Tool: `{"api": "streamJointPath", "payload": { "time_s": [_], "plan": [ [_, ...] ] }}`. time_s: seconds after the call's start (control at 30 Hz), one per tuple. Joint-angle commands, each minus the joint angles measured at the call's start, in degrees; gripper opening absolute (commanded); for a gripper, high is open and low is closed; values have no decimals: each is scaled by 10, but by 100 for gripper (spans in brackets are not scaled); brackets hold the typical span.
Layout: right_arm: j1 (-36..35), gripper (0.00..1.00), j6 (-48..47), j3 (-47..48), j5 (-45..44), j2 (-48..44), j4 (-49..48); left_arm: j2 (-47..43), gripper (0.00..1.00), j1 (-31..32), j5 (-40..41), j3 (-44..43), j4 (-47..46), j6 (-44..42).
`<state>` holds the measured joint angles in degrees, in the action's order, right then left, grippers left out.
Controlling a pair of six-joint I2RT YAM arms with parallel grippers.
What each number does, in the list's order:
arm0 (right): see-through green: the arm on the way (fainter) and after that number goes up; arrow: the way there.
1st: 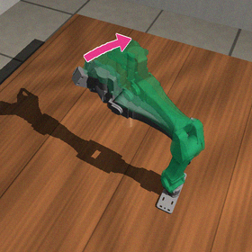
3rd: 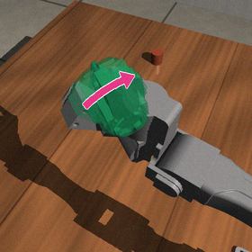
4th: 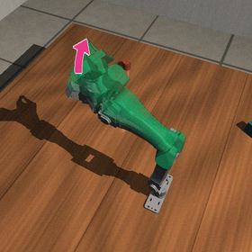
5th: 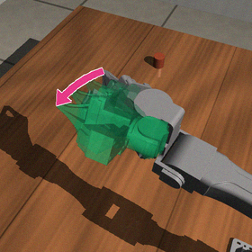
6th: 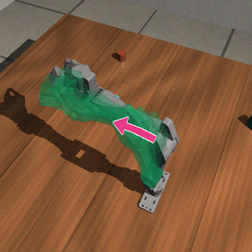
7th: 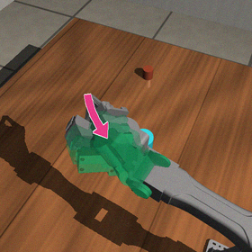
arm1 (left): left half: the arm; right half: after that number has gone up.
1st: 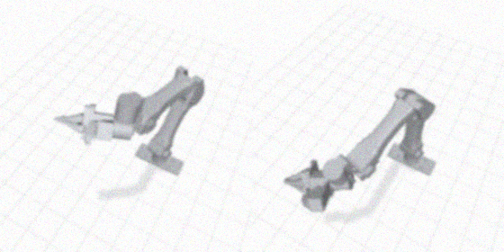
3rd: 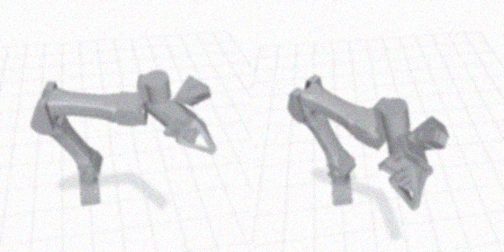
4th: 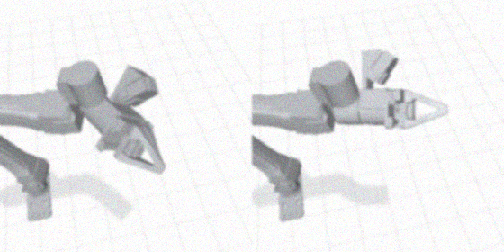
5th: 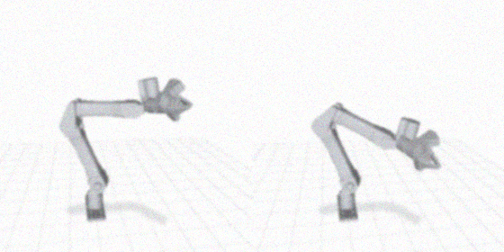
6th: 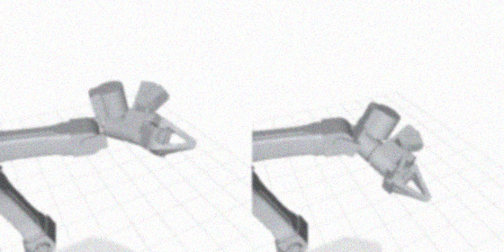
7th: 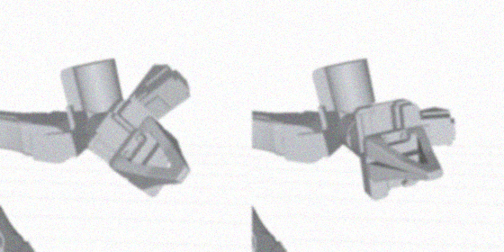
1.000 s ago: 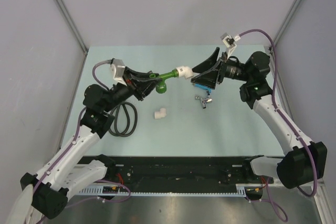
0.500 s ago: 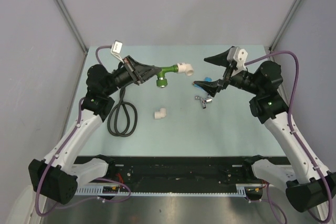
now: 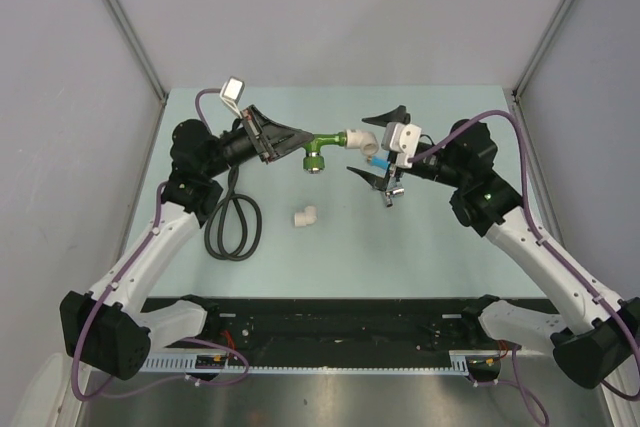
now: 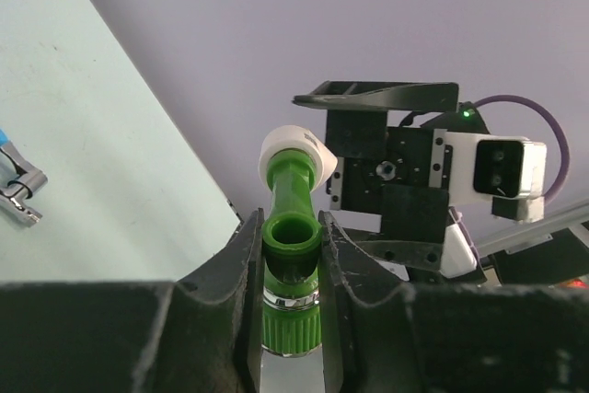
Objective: Install the water faucets
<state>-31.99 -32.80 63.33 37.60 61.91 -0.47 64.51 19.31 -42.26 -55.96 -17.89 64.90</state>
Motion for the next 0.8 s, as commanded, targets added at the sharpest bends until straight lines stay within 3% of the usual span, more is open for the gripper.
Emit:
{"api": "streamJointPath", "payload": {
  "time_s": [0.0,0.13,0.23,0.33,0.43,0.47,0.57,0.77],
  "plan": [
    [-21,100,-60,8,-46,11,2,-6,0,-4,-17,-31,-56,36],
    [-32,96,-69,8,-55,18,2,-4,0,-4,-23,-33,-58,40],
    [-36,88,-63,9,-51,24,-1,1,0,-4,-32,-36,-60,40],
    [-40,71,-52,11,-50,29,0,4,0,-4,-38,-38,-63,44],
    [-41,48,-38,14,-45,30,2,6,0,-4,-42,-39,-63,42],
    [-41,30,-33,14,-45,28,2,7,0,-4,-42,-41,-62,41],
    [-42,3,-17,14,-39,25,1,11,0,-5,-48,-45,-61,34],
    [-32,0,86,23,17,27,-24,-4,0,-4,-39,-52,-57,-69]
  ]
}}
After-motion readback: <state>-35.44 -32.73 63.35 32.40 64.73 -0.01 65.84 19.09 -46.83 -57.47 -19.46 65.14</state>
